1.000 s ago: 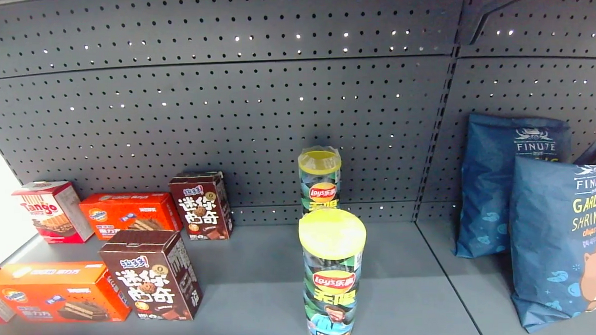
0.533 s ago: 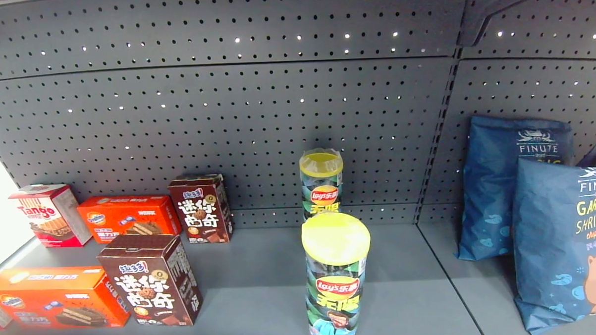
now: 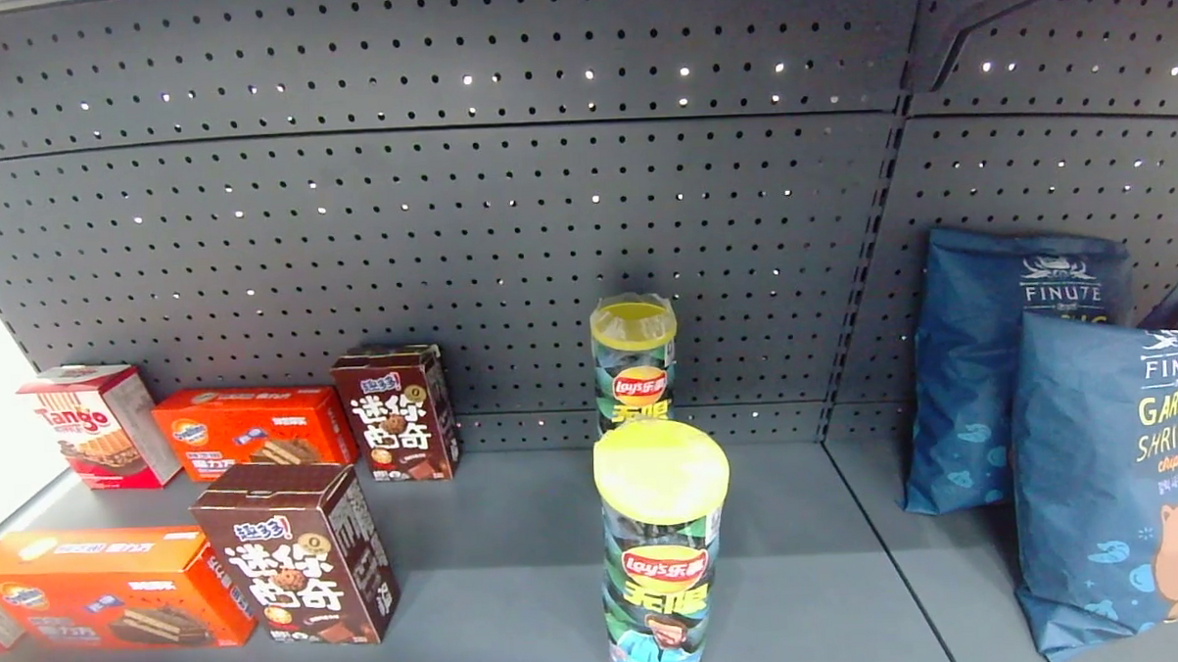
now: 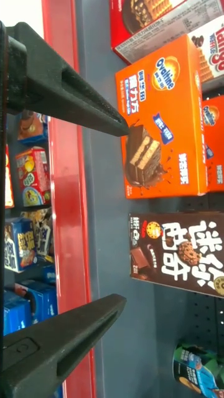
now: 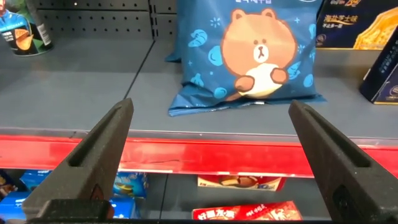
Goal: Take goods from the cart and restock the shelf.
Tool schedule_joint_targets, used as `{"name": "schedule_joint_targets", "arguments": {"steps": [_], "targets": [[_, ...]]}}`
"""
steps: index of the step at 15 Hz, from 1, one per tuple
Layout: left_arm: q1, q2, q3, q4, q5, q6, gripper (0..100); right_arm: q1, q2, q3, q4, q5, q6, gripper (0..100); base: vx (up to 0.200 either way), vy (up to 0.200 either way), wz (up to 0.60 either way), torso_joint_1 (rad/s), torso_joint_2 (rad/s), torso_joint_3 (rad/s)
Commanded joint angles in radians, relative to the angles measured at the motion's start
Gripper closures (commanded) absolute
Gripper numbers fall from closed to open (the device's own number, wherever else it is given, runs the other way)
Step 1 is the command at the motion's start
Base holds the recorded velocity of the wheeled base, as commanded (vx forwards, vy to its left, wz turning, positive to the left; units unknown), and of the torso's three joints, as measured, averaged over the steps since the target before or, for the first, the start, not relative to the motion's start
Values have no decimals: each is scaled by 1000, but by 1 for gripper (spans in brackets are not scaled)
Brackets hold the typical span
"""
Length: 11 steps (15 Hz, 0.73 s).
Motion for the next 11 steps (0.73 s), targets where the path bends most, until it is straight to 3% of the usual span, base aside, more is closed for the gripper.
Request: {"name": "schedule_joint_targets", "arguments": {"steps": [1, 11], "targets": [[0, 0, 0, 0, 0, 0, 0, 0, 1, 0, -1, 1, 0, 0, 0, 0, 0, 0, 0, 0], [0, 0, 0, 0, 2, 2, 0, 0, 1, 0, 1, 1, 0, 0, 0, 0, 0, 0, 0, 0]]}}
